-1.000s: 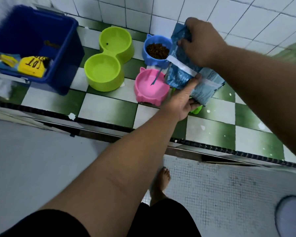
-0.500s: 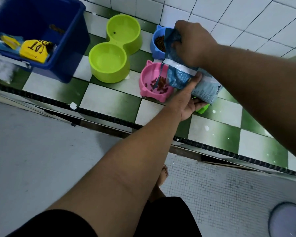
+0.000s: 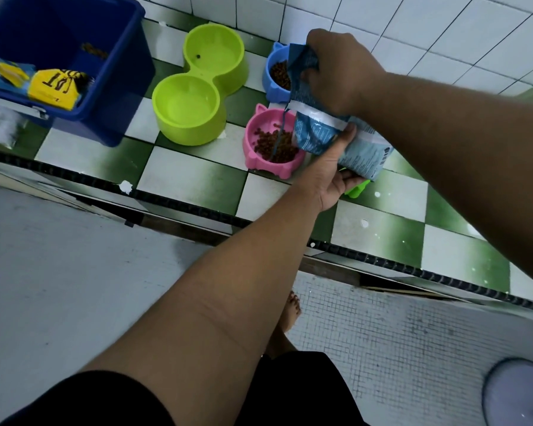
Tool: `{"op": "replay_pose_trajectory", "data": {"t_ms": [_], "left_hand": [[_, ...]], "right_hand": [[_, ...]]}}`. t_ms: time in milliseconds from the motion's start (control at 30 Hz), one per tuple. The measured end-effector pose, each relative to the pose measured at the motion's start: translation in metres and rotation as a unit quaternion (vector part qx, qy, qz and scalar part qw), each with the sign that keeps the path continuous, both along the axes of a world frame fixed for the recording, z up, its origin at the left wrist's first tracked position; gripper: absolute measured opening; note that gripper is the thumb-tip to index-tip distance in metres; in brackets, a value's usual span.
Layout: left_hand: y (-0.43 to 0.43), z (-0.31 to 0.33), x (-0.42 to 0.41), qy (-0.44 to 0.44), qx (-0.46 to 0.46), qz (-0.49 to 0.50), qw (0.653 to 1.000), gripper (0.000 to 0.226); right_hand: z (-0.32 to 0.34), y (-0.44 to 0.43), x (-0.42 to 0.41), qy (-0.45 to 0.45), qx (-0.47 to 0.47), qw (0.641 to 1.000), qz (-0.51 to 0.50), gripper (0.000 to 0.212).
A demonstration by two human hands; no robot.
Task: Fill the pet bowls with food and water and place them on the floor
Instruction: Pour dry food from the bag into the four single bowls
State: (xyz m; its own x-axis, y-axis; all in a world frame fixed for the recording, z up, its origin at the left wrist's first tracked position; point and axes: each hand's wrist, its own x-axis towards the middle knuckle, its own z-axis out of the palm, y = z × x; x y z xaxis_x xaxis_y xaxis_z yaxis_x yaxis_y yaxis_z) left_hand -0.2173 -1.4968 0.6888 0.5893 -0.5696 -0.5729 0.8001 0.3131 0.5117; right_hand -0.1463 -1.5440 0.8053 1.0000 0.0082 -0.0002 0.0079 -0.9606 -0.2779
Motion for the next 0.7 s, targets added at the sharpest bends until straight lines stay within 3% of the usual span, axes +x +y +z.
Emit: {"op": "replay_pose_trajectory", "data": {"t_ms": [200,267,367,433,533,700], "left_hand": [[0.004,0.005,0.004,-0.036,0.046,-0.008,0.998,0.023],[0.006,0.007,0.005,-0.060,0.078,-0.027,0.995,0.023],[0.008,0.016,0.003,-0.078,0.111,-0.036,0.990,0.055],[0.005,0.019,0.004,-0.089,0.119,-0.028,0.989,0.074],[0.003,0.024,0.004,-0.112,0.126,-0.015,0.986,0.084],[-0.005,0.032,0.001,-0.138,0.126,-0.009,0.982,0.102]], "right_hand": [[0.013,-0.011,-0.012,-0.024,0.049,0.998,-0.018,0.028],[0.015,-0.020,-0.018,-0.029,0.069,0.997,-0.035,0.026],[0.017,-0.036,-0.029,-0.038,0.098,0.992,-0.063,0.013],[0.019,-0.043,-0.034,-0.047,0.119,0.989,-0.071,0.017],[0.022,-0.049,-0.039,-0.067,0.129,0.987,-0.073,0.026],[0.034,-0.060,-0.051,-0.100,0.147,0.982,-0.061,0.024]]}}
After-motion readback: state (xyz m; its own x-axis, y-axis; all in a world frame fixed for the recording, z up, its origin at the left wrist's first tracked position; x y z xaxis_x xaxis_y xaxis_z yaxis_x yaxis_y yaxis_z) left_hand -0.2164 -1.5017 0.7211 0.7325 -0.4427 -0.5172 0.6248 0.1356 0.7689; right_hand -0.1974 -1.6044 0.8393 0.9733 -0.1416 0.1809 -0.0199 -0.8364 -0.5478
